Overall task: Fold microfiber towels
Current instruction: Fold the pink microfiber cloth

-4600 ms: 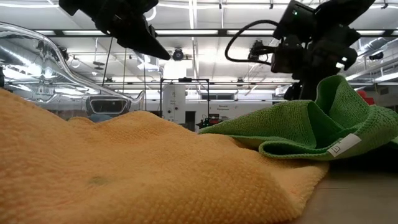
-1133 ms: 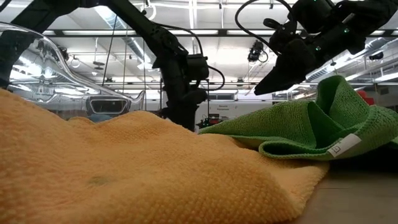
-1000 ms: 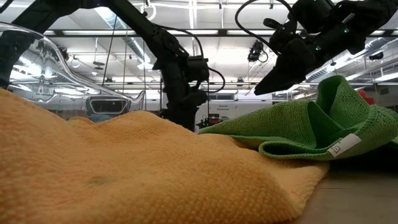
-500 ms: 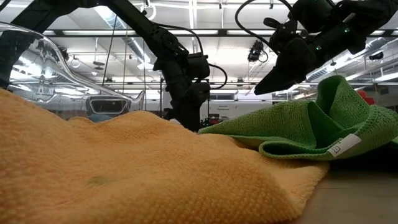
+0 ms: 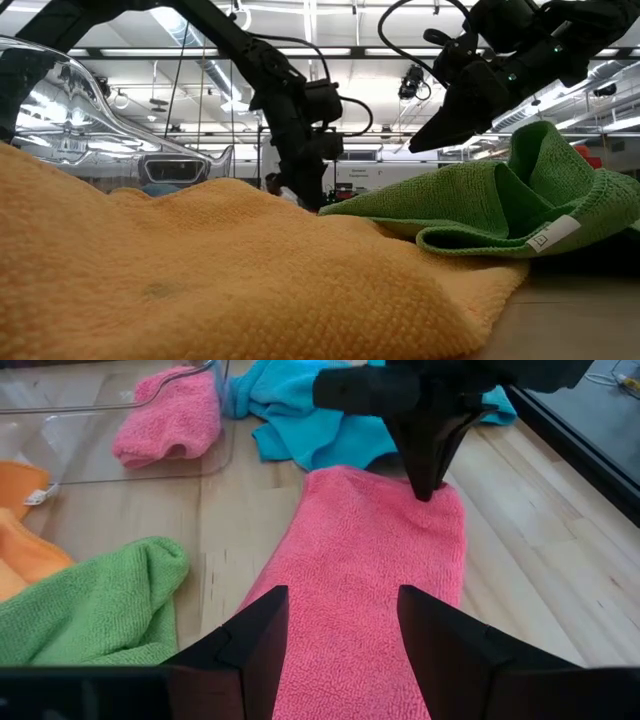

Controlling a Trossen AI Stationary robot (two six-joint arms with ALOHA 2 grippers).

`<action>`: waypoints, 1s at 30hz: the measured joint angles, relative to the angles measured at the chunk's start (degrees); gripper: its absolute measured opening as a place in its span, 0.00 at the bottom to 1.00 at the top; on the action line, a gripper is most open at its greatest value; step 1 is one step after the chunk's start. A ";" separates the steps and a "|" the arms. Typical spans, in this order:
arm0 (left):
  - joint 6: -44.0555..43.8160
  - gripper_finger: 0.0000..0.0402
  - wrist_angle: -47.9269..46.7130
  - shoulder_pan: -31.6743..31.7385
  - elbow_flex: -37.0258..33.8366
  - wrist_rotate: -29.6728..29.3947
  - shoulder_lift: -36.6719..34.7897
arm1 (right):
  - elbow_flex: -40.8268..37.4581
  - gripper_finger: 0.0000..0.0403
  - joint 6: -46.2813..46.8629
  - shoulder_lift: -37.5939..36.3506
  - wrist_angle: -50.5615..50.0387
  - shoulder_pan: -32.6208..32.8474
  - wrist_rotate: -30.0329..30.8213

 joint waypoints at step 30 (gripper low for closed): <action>4.01 0.04 -2.94 -0.59 0.04 -12.98 -1.30 | 0.00 0.49 0.42 0.00 -0.32 0.03 0.00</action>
